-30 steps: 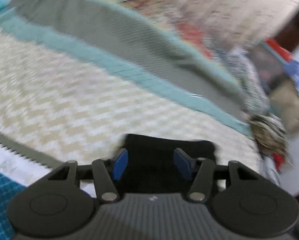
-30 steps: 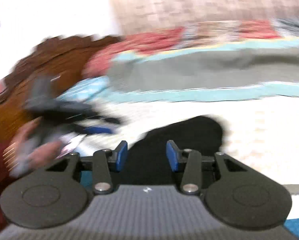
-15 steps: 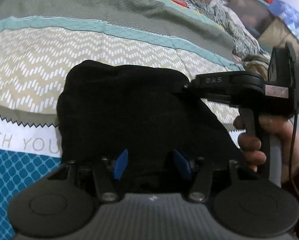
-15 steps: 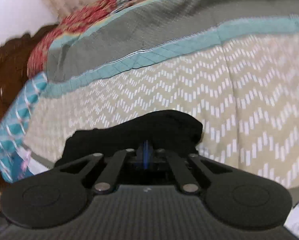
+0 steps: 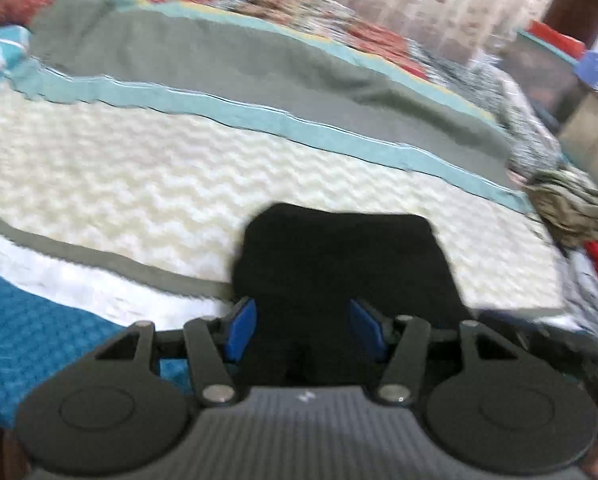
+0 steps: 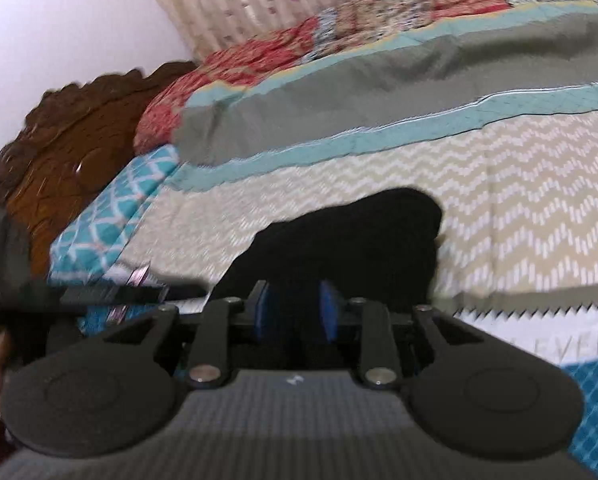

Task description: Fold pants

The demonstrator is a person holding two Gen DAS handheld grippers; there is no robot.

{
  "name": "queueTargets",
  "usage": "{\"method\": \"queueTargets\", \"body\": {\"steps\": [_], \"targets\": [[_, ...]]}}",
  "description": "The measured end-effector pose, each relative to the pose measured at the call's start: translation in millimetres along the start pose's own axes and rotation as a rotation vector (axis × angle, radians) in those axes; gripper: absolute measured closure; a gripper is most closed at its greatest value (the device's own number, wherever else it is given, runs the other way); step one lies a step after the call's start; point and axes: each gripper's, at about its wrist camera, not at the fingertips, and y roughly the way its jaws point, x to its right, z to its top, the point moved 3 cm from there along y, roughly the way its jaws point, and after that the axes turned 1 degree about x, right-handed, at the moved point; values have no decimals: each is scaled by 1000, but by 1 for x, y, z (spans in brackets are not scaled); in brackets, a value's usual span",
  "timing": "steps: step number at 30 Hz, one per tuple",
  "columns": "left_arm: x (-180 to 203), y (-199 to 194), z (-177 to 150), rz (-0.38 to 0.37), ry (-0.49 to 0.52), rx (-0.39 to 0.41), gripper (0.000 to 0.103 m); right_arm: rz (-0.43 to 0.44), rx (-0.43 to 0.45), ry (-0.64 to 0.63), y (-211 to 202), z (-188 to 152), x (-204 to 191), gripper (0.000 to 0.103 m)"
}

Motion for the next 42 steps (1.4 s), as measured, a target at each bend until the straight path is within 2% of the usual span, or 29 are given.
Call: {"method": "queueTargets", "body": {"steps": [2, 5, 8, 10, 14, 15, 18, 21, 24, 26, 29, 33, 38, 39, 40, 42], "targets": [[-4, 5, 1, 62, 0, -12, 49, -11, -7, -37, 8, -8, -4, 71], [-5, 10, 0, 108, -1, -32, 49, -33, -18, -80, 16, -15, -11, 71], [-7, 9, -7, 122, -12, -49, 48, -68, 6, -156, 16, -17, -20, 70], [-8, 11, -7, 132, -15, -58, 47, -87, 23, -224, 17, -18, -26, 58], [-11, 20, -7, 130, -18, -82, 45, -153, -17, -330, 35, -30, -25, 57], [-11, 22, -8, 128, -15, -90, 45, -161, -29, -342, 39, -34, -22, 58], [-10, 28, -10, 131, -7, -110, 46, -259, -41, -386, 50, -40, -12, 92], [-8, 31, -12, 122, -4, -124, 46, -271, -26, -351, 43, -33, -4, 94], [-3, 29, -13, 112, 6, -123, 46, -324, 15, -391, 30, -27, -1, 99], [0, 30, -13, 109, 19, -121, 46, -329, 33, -410, 20, -24, 0, 99], [4, 36, -17, 119, 39, -132, 46, -319, 12, -404, 18, -27, 5, 99], [7, 56, -30, 135, 70, -172, 45, -333, -36, -390, 37, -41, 17, 99], [7, 51, -30, 147, 92, -156, 45, -304, -26, -371, 30, -35, 13, 94], [6, 49, -29, 149, 92, -154, 45, -282, -24, -352, 26, -33, 13, 86], [5, 48, -29, 149, 89, -154, 45, -245, -20, -324, 19, -29, 14, 73], [4, 44, -28, 148, 82, -152, 45, -180, 7, -275, 6, -23, 13, 62]]}}
